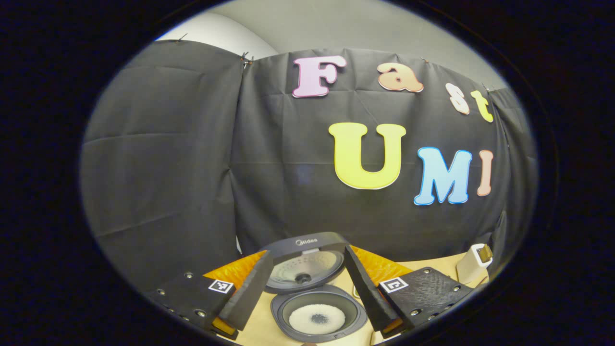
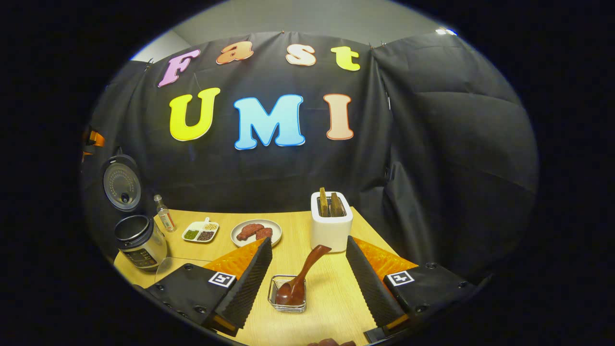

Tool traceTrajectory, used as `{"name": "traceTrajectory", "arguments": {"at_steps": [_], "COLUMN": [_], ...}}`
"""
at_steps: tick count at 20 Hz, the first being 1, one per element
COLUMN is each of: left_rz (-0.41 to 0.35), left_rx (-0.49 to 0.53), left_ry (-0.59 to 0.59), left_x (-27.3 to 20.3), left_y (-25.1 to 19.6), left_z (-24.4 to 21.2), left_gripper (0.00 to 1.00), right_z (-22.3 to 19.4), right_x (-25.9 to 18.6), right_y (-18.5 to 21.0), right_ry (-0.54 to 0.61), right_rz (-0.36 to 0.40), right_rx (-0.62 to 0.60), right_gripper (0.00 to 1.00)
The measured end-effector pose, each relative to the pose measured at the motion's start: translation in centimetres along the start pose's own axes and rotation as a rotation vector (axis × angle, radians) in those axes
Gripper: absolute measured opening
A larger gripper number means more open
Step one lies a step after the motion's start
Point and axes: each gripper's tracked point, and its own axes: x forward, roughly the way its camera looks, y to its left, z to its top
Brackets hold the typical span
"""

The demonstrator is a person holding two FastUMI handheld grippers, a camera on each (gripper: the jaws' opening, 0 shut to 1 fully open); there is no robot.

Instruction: Close the left gripper, press the button to open the rice cooker; take a wooden spoon from the chopstick holder with the right hand, scoop a spoonful of rice and pour it into the rice cooker, then put the wooden spoon back into the chopstick holder.

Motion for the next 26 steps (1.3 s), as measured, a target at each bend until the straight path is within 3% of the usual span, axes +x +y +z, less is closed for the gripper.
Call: {"name": "traceTrajectory", "arguments": {"at_steps": [6, 11, 15, 16, 19, 20, 21, 26], "left_rz": [-0.051, -0.043, -0.054, -0.06, -0.053, -0.045, -0.034, -0.016], "left_rx": [-0.002, -0.062, -0.138, -0.138, -0.125, -0.117, -0.101, -0.029], "left_ry": [0.05, 0.148, 0.179, 0.203, 0.265, 0.285, 0.301, 0.38], "left_x": [10.1, 15.1, 14.1, 13.6, 11.2, 10.5, 9.6, 4.9], "left_y": [1.5, 2.8, 2.0, 1.7, 0.8, 0.5, 0.0, -2.5], "left_z": [0.0, -3.0, -3.8, -4.2, -5.3, -5.7, -6.0, -9.2], "left_gripper": [0.93, 0.94, 0.95, 0.96, 0.99, 0.97, 0.97, 0.97], "right_z": [2.1, 2.2, 1.2, 1.0, 0.5, 0.4, 0.1, -1.2], "right_x": [-3.6, -6.4, -6.8, -6.8, -6.2, -5.9, -5.6, -4.3], "right_y": [2.4, 2.6, 2.9, 3.1, 3.2, 3.3, 3.4, 1.8], "right_ry": [-0.049, -0.034, 0.0, 0.005, 0.01, 0.011, 0.019, 0.042], "right_rz": [-0.095, -0.158, -0.152, -0.142, -0.105, -0.085, -0.061, 0.072], "right_rx": [0.006, -0.03, -0.019, -0.012, 0.001, 0.003, 0.002, 0.001], "right_gripper": [0.98, 0.99, 0.99, 0.94, 0.99, 0.94, 0.99, 0.99]}}
